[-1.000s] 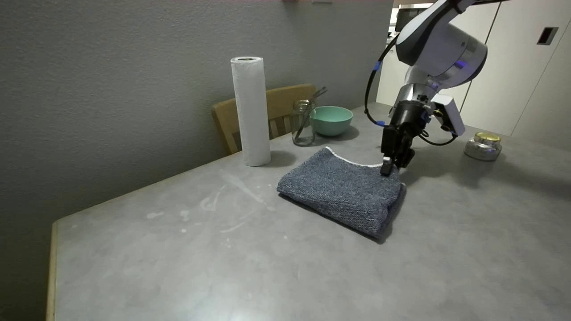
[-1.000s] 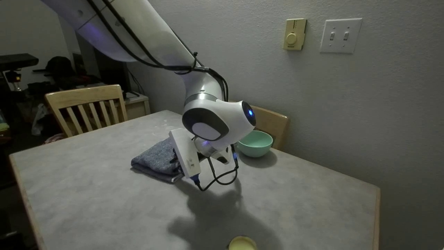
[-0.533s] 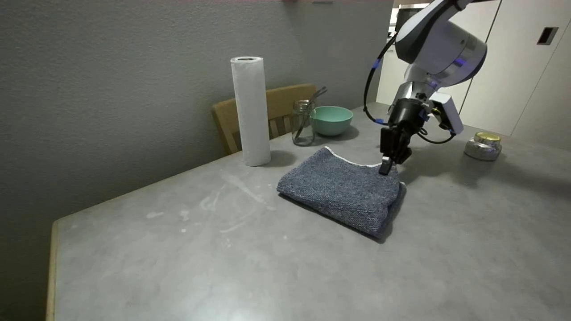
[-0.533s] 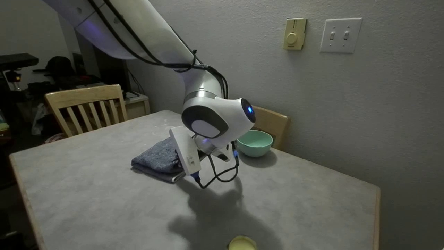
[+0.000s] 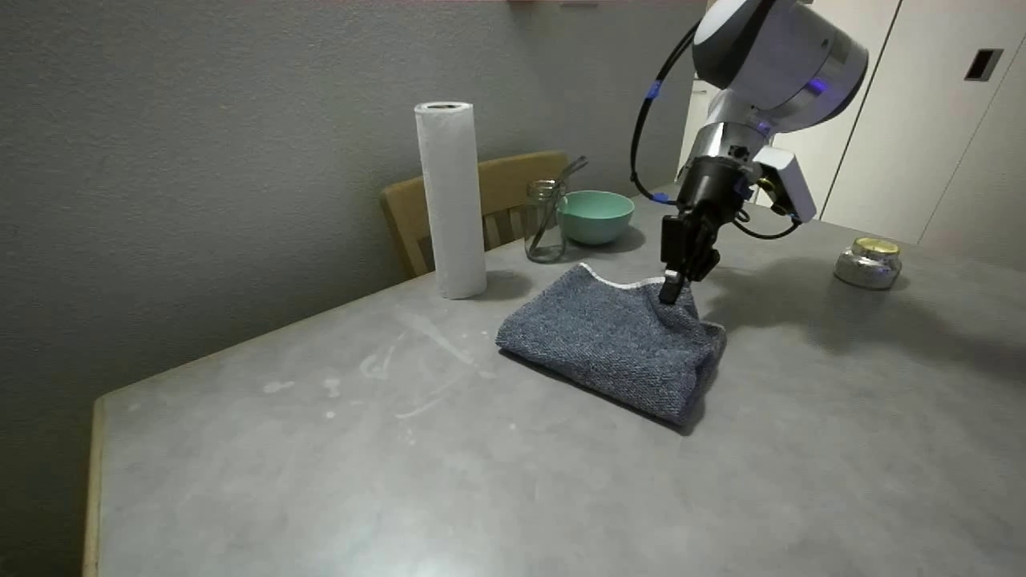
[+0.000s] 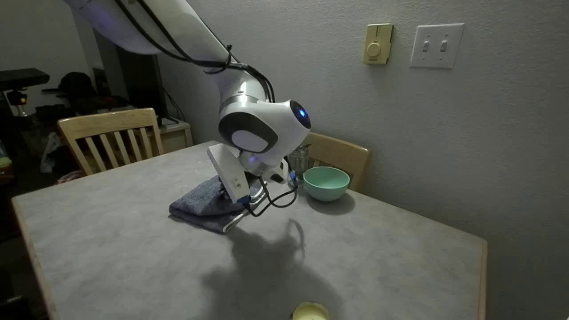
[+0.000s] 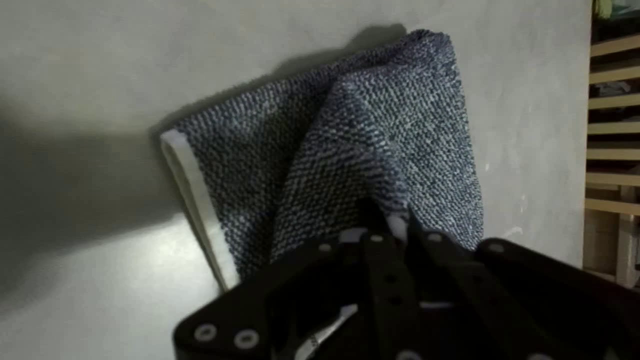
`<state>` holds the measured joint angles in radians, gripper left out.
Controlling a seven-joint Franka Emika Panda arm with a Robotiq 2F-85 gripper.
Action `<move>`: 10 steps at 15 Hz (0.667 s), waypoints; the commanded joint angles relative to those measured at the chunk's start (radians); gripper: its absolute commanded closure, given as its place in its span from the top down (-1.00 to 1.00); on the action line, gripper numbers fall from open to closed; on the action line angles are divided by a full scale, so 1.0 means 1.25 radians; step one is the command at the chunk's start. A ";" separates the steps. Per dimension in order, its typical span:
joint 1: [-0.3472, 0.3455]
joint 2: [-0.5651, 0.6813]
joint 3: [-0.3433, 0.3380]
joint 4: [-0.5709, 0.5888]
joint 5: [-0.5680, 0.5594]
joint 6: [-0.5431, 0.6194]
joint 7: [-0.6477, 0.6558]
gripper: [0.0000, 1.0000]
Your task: Unfold the towel
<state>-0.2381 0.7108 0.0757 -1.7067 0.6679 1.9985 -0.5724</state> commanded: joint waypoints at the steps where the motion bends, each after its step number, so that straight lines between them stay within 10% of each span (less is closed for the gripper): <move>1: 0.030 -0.040 0.006 -0.034 -0.025 0.010 0.022 -0.96; 10: 0.108 -0.008 0.032 0.017 -0.143 -0.014 0.111 -0.96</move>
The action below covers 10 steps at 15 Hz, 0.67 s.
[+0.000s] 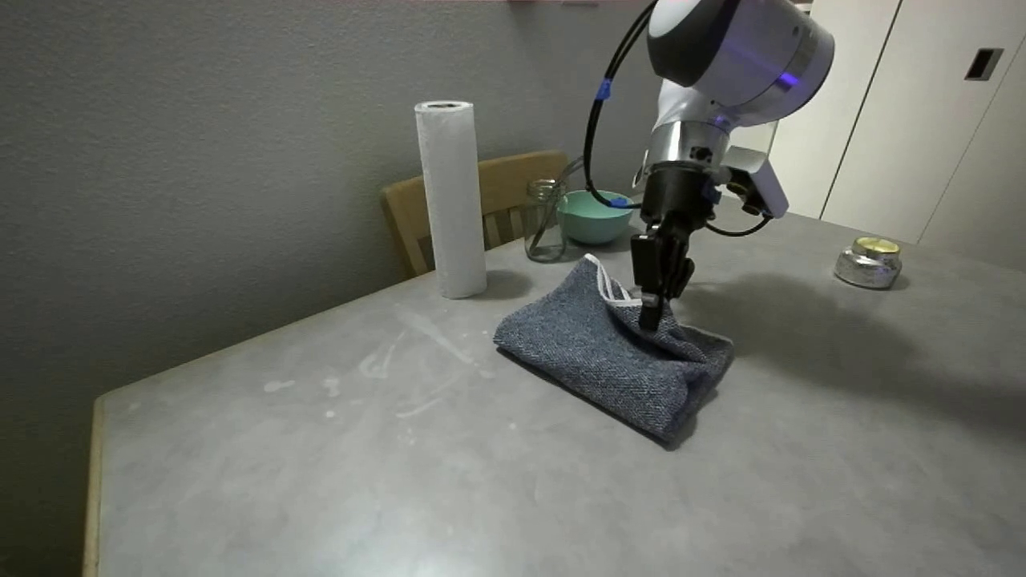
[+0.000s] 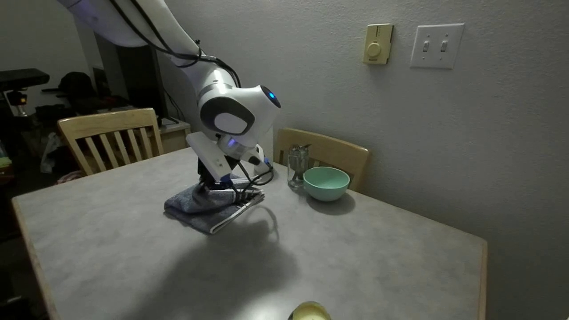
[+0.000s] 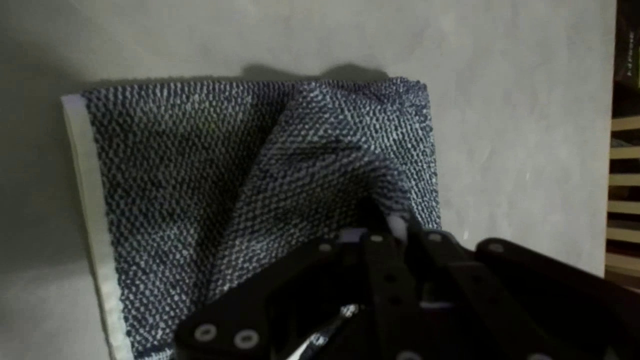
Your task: Unfold the towel
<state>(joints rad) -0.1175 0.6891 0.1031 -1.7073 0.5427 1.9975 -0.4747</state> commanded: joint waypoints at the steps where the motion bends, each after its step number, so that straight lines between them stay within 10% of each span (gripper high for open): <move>1: 0.018 0.012 0.013 0.024 -0.058 -0.016 0.044 -0.96; 10: 0.061 0.003 0.029 0.056 -0.156 -0.028 0.081 -0.96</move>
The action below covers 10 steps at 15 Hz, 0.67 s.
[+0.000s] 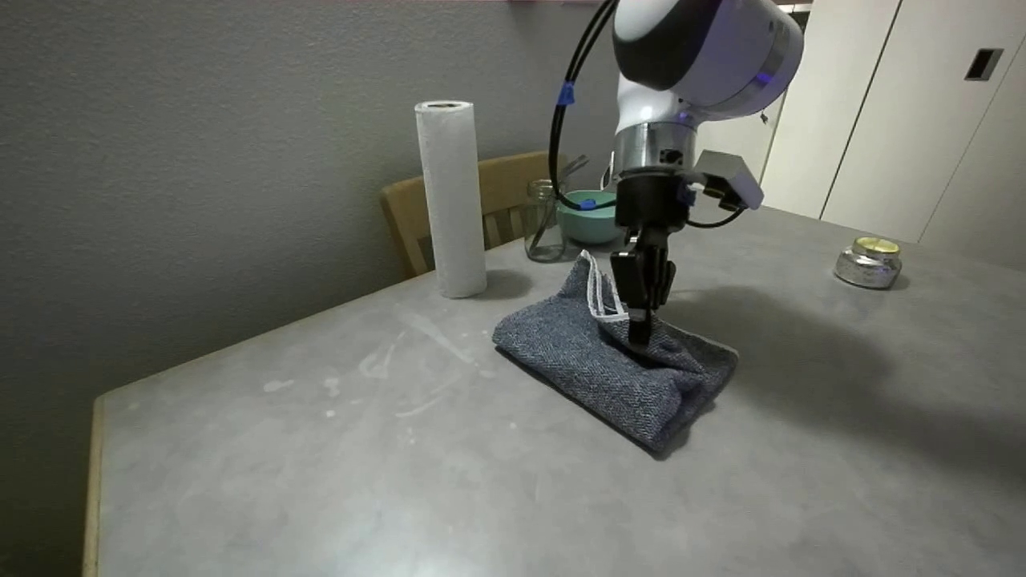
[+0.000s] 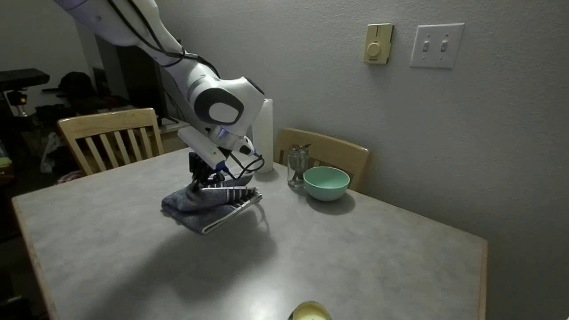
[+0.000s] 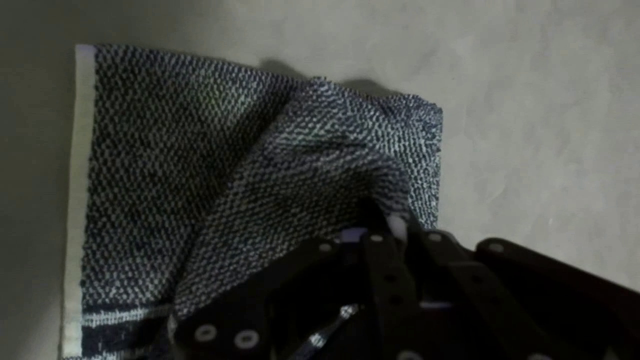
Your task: Unfold the towel
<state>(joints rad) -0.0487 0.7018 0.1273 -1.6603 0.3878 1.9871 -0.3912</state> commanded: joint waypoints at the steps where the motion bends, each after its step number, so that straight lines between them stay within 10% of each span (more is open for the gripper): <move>1: 0.011 -0.013 0.013 0.021 -0.040 -0.017 0.013 -0.96; 10: 0.062 -0.023 0.060 0.021 -0.088 -0.026 -0.021 -0.96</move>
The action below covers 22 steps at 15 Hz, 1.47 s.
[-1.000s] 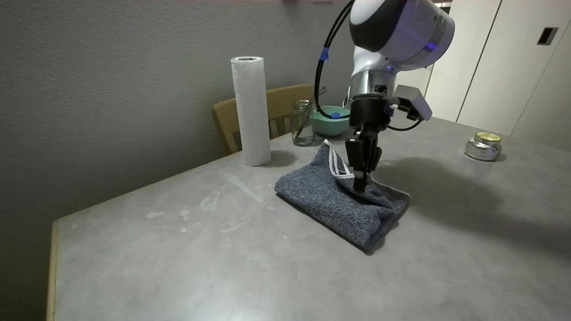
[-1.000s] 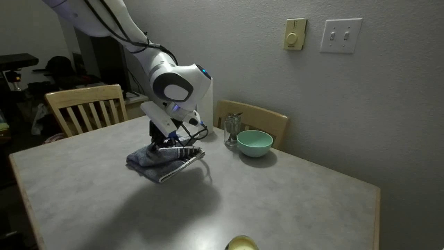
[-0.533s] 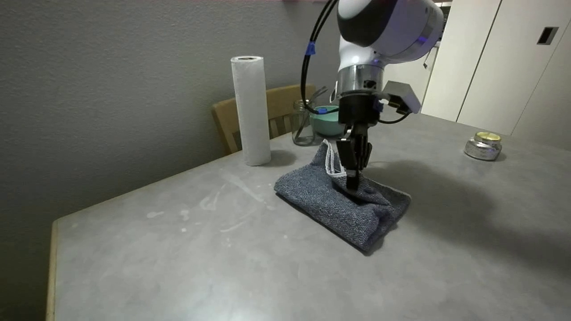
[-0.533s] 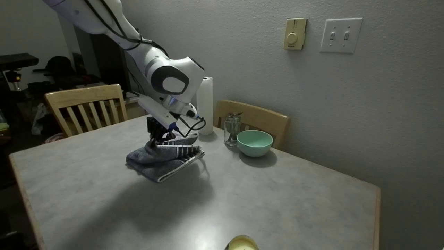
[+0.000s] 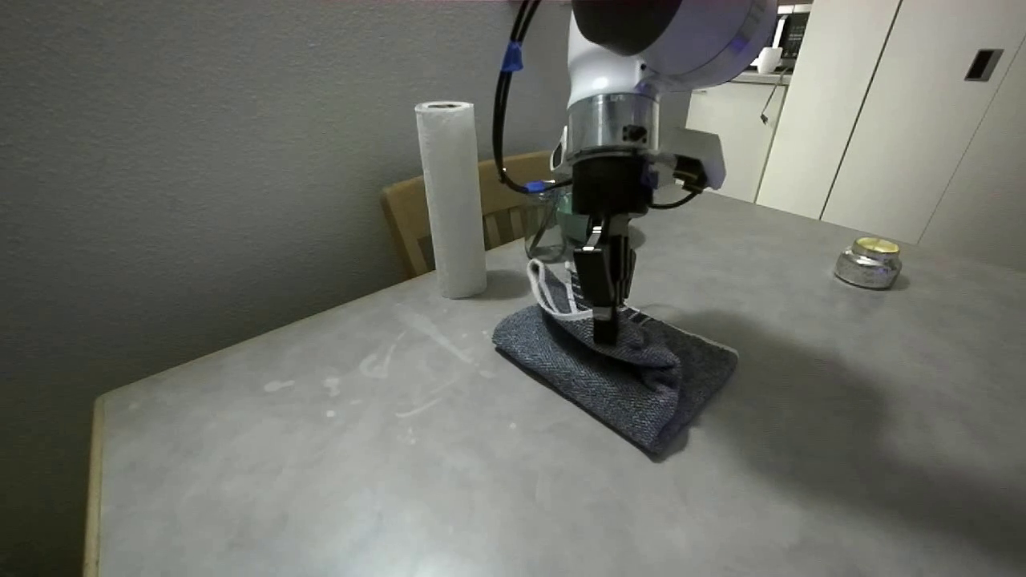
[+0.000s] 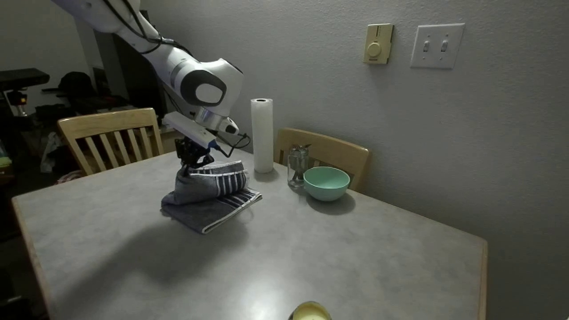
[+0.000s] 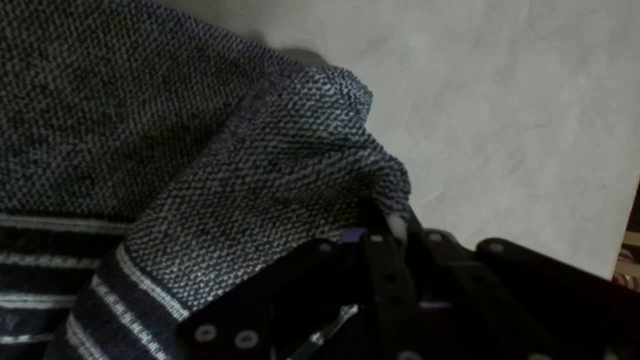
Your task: Unfold the towel
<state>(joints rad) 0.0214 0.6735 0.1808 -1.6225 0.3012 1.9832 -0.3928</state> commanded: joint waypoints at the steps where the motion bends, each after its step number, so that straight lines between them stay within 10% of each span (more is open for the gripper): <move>1: 0.012 0.005 0.022 -0.011 -0.023 -0.029 -0.026 -0.96; 22: 0.085 0.011 0.053 -0.026 -0.143 -0.095 -0.072 -0.96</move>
<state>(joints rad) 0.1198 0.7321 0.2387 -1.6222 0.1573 1.8459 -0.4634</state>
